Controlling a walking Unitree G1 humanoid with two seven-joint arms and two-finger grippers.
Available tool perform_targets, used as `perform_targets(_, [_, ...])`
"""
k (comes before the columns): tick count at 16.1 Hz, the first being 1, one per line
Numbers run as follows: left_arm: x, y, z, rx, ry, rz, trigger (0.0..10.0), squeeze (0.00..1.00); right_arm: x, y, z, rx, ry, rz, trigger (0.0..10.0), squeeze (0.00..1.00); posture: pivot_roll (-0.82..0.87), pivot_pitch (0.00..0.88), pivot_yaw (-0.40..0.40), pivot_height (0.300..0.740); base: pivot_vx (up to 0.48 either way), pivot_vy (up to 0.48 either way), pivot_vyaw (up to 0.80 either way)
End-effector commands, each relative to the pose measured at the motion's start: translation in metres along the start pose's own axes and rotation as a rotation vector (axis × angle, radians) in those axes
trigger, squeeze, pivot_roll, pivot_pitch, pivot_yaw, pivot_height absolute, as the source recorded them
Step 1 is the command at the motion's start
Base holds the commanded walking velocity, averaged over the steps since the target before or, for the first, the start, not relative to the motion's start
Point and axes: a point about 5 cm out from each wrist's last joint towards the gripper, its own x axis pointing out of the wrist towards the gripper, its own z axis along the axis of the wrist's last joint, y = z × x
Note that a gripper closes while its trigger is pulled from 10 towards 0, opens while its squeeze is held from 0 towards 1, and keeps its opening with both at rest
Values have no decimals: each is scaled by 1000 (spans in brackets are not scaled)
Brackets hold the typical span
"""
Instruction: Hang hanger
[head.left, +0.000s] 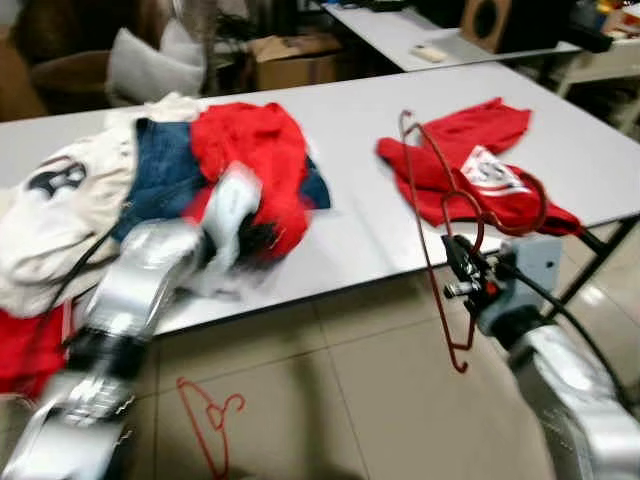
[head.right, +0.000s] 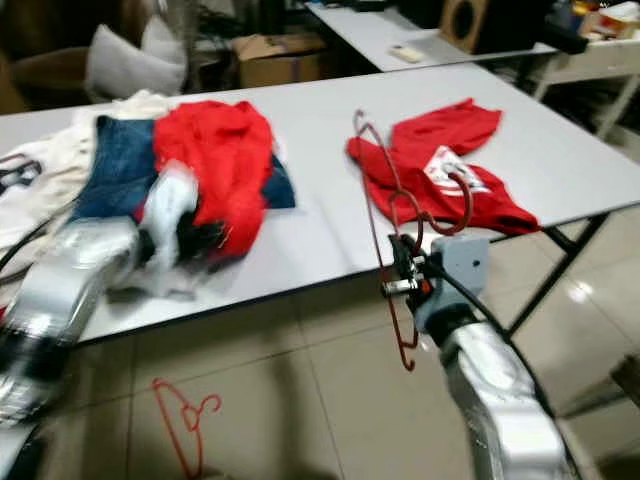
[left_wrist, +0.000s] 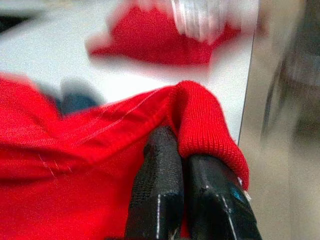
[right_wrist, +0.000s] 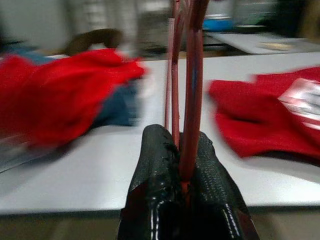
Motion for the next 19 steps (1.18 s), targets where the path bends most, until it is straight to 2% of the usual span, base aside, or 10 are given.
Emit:
perform_targets(1, [-1,8,37,-80,-154,48,0,0,-6,3,7,12,-7,75,10000,0,-122,0,55,740,0,0,0])
perform_targets(3, [2,13,56,-161,-244,103,0,0,-12,2,11,11,-9,127,10000,0,-127,0,61,740,0,0,0])
perform_targets(4, [4,23,65,-191,-271,196,0,0,-20,2,16,12,-16,178,10000,0,-130,0,65,740,0,0,0])
perform_targets(5, [5,26,64,-185,-241,247,0,0,-25,2,18,7,-7,217,10000,0,-136,0,69,740,0,0,0])
perform_targets(8, [11,23,48,-53,-100,310,0,0,-37,12,17,9,39,350,10000,0,-139,0,70,740,0,0,0])
perform_targets(9, [12,23,45,25,-59,323,0,0,-39,15,14,6,65,386,10000,0,-139,0,70,740,0,0,0])
perform_targets(12, [14,22,49,58,-53,337,0,0,-43,19,5,6,166,446,10000,0,-141,0,65,740,0,0,0])
perform_targets(14, [16,17,54,106,-48,311,0,0,-39,19,-1,4,216,455,10000,0,-137,0,58,740,0,0,0])
perform_targets(16, [18,5,53,159,-8,235,0,0,-20,20,-6,-19,232,437,10000,0,-136,0,58,740,0,0,0])
perform_targets(19, [19,-4,50,166,20,187,0,0,0,22,-9,-22,231,458,10000,0,-126,0,56,740,0,0,0])
